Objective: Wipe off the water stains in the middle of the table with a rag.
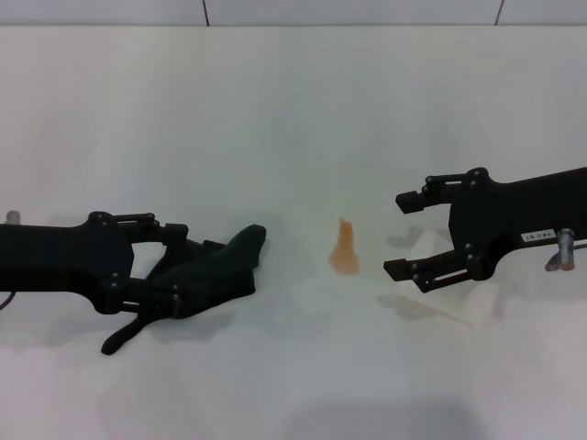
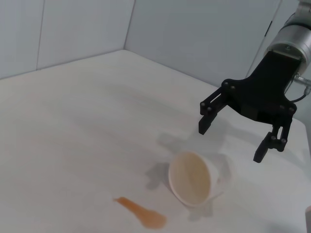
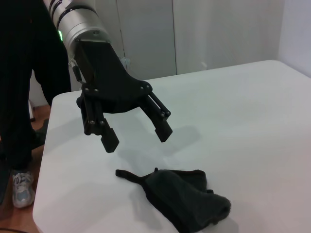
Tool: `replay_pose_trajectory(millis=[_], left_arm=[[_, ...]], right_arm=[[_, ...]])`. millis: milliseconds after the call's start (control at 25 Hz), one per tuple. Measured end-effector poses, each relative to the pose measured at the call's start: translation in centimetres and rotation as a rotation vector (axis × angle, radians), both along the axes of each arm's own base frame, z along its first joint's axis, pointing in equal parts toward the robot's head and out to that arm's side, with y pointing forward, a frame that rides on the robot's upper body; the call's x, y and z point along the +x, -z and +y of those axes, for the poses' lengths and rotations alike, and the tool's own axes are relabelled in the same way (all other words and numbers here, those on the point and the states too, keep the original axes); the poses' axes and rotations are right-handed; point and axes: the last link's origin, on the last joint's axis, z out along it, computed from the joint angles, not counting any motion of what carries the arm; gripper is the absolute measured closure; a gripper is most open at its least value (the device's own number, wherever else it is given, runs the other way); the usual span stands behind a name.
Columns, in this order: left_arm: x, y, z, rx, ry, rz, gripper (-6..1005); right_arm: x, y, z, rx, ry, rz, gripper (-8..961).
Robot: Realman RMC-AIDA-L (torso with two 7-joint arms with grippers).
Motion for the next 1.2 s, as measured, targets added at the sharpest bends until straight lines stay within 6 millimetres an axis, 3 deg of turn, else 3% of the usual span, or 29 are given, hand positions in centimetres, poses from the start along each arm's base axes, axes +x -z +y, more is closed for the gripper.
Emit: replay_pose_trajectory(millis=[840,1200], left_arm=[[0.5,0.0,0.3,0.017,0.05,0.01,113],[0.6,0.1,0.4,0.017,0.053,0.008,113]], right_arm=[[0.7,0.2,0.0,-0.008,0.035,-0.003,97],[1.9,-0.9,0.5,0.019,0.125,-0.091,97]])
